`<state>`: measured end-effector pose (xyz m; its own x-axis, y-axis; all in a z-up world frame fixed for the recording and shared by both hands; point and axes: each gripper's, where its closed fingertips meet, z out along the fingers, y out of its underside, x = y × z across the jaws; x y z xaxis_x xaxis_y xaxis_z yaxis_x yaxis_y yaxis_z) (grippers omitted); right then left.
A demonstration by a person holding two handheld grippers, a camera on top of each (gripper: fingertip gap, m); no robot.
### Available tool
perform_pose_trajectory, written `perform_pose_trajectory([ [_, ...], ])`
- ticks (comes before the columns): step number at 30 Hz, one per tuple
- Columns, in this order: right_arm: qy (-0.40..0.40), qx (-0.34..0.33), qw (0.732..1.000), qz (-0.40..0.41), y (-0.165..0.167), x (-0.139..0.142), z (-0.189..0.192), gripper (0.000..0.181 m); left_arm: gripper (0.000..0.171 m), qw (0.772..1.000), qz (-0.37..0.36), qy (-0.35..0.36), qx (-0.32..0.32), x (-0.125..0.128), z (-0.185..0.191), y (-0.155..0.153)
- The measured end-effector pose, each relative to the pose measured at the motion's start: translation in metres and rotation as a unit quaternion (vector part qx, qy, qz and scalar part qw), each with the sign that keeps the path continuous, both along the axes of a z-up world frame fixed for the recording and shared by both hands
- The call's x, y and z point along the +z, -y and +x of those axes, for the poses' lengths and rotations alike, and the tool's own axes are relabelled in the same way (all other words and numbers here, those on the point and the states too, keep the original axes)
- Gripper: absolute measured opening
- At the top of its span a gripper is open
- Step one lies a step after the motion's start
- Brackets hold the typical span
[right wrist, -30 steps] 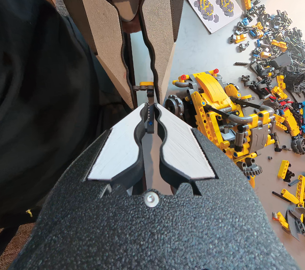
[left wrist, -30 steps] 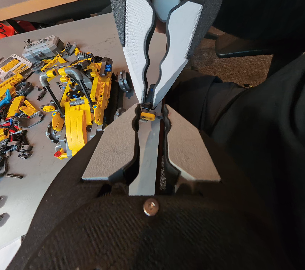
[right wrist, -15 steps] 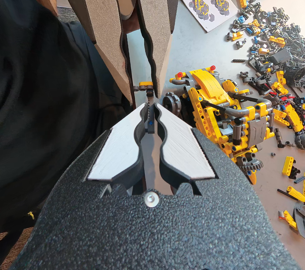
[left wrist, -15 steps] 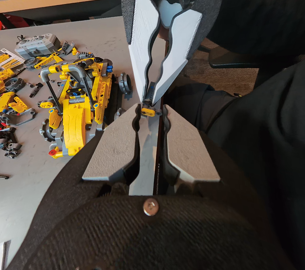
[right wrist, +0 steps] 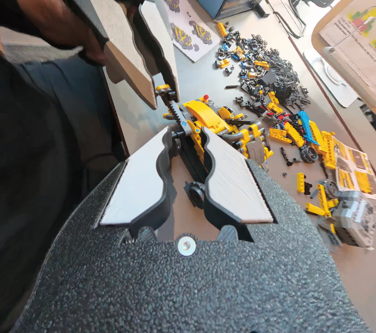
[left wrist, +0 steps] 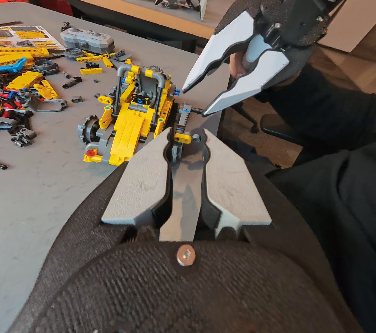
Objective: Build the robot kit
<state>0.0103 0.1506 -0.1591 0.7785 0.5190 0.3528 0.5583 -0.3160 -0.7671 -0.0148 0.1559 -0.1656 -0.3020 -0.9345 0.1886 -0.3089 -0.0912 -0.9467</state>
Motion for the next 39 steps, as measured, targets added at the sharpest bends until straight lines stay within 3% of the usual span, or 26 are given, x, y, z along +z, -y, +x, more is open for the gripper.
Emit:
perform_pose_trajectory([
  [11, -0.031, 0.037, 0.998, 0.030, 0.004, 0.012, -0.015, 0.034, 0.023, 0.999, 0.035, 0.013, 0.030, 0.000, 0.003, -0.004],
  [16, -0.025, 0.032, 0.998, 0.044, 0.009, 0.019, -0.006, 0.037, 0.023, 0.999, 0.027, 0.018, 0.042, 0.001, 0.001, -0.011],
  [21, 0.006, -0.001, 0.999, 0.048, 0.008, 0.017, 0.013, 0.036, 0.023, 0.996, 0.017, 0.000, 0.092, -0.005, -0.001, -0.035],
  [34, 0.079, -0.007, 0.996, 0.052, -0.006, -0.008, -0.008, 0.030, 0.023, 0.998, -0.004, 0.001, 0.064, -0.006, 0.004, -0.016],
  [39, 0.031, -0.028, 0.998, 0.040, -0.009, -0.004, -0.003, 0.025, 0.023, 0.998, 0.000, 0.022, 0.057, 0.000, 0.000, -0.016],
])
